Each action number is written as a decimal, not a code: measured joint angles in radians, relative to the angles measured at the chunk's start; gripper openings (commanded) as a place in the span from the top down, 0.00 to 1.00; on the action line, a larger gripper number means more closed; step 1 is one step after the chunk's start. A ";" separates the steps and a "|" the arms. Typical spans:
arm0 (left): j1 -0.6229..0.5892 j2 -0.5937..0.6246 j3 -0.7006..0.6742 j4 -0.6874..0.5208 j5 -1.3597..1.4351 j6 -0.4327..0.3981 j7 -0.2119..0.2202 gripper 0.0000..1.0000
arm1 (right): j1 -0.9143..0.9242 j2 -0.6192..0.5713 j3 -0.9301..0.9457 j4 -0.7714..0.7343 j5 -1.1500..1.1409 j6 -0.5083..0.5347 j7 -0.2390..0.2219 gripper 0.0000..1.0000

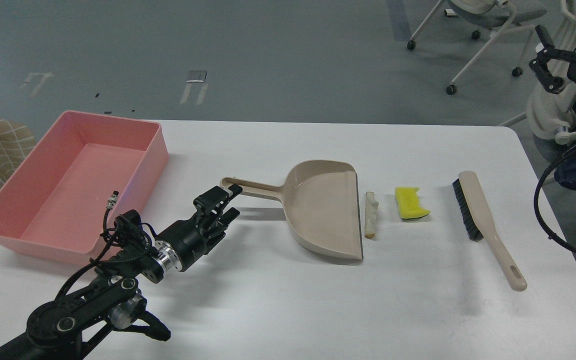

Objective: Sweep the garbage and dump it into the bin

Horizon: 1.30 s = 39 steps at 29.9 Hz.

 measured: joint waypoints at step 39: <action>-0.106 -0.066 0.004 0.151 0.002 0.003 -0.063 0.62 | -0.008 0.000 0.005 0.000 0.000 0.000 -0.001 0.00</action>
